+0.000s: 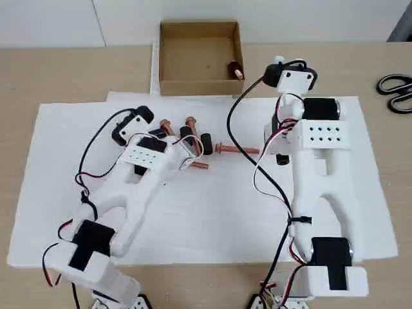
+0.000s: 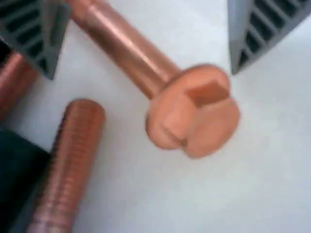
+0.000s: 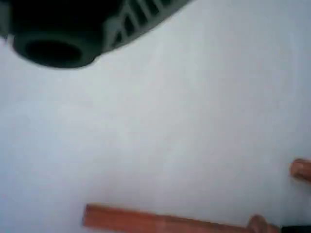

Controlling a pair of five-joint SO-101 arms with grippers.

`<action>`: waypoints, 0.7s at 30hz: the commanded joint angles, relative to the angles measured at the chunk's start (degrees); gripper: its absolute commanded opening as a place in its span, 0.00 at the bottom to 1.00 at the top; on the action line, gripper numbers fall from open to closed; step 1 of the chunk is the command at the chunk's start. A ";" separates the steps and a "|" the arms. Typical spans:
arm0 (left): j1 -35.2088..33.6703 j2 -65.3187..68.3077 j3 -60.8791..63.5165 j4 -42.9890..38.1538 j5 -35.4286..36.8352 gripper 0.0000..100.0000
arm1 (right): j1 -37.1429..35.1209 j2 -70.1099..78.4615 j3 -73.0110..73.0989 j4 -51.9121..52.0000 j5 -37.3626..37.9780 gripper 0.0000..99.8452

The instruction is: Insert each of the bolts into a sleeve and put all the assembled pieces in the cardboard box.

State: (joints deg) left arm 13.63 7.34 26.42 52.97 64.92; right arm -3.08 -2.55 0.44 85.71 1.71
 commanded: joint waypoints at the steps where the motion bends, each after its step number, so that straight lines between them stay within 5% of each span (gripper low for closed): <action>1: -1.14 -0.26 -2.59 0.18 0.18 0.22 | 0.40 -3.21 -0.53 -0.66 -0.53 0.01; 10: -0.97 -0.18 -2.51 -1.23 -0.18 0.08 | 0.40 -3.21 -0.53 -0.66 -0.53 0.01; 21: 2.37 -0.35 -2.24 -2.55 -2.81 0.07 | 0.40 -3.21 -1.41 -0.31 -0.62 0.01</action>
State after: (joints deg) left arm 14.33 7.43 26.24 51.47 63.43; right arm -3.08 -2.55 0.44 85.71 1.71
